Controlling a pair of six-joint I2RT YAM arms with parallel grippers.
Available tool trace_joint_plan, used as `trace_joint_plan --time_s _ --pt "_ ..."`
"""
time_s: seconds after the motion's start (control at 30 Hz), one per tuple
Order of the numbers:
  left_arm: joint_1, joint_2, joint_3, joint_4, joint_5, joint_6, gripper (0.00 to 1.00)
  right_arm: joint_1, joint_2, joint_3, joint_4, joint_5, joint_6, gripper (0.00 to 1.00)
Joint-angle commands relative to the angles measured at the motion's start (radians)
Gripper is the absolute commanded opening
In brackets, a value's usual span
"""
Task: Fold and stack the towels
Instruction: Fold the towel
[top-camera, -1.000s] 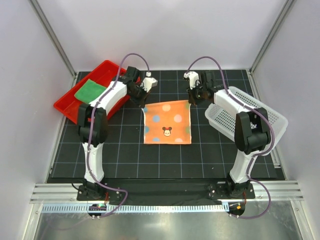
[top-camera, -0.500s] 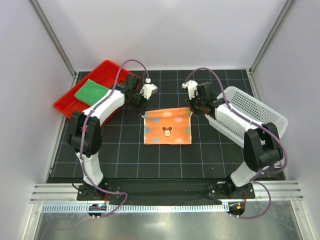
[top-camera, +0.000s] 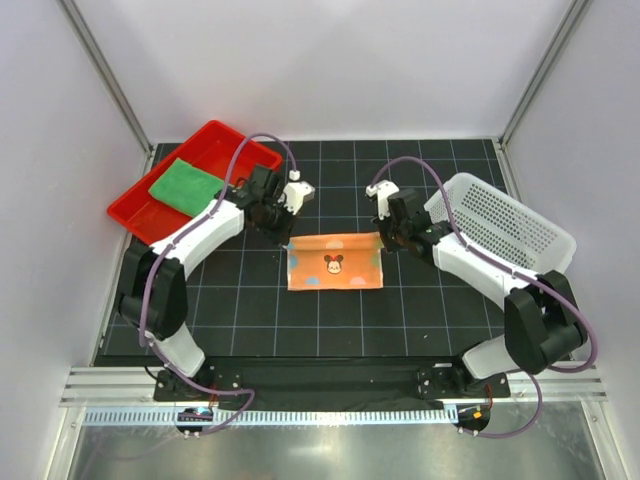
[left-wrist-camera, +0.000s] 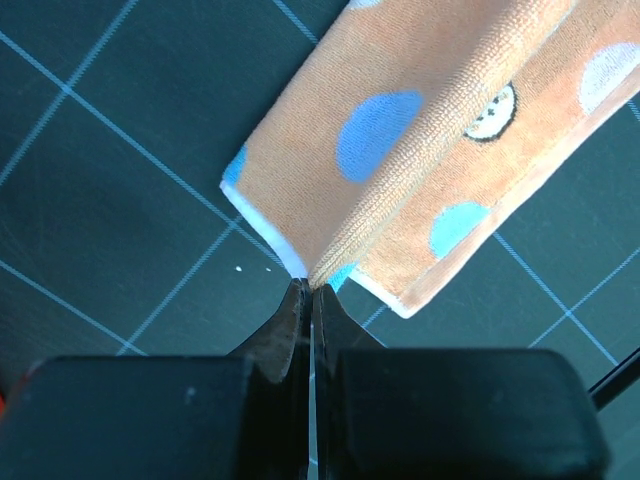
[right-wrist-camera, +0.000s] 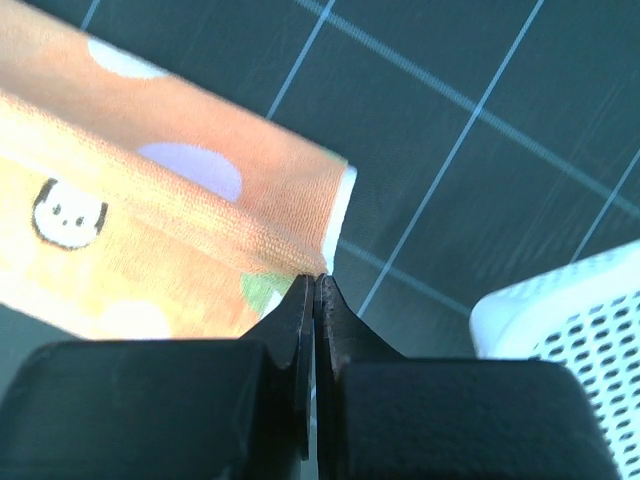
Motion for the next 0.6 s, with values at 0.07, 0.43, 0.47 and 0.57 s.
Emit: trace_joint_plan --time_s 0.07,0.43,0.47,0.57 --pt "-0.011 -0.057 -0.061 0.008 -0.051 -0.036 0.0 0.016 -0.085 -0.076 0.003 0.086 0.089 0.01" --pt "-0.062 -0.125 -0.156 0.017 -0.091 -0.068 0.0 0.053 -0.149 -0.134 -0.001 0.071 0.166 0.01" --pt "-0.062 -0.133 -0.162 0.016 -0.093 -0.071 0.0 0.056 -0.155 -0.148 0.0 0.075 0.167 0.01" --pt "-0.066 -0.163 -0.177 0.016 -0.099 -0.074 0.0 0.061 -0.169 -0.16 -0.015 0.091 0.169 0.01"
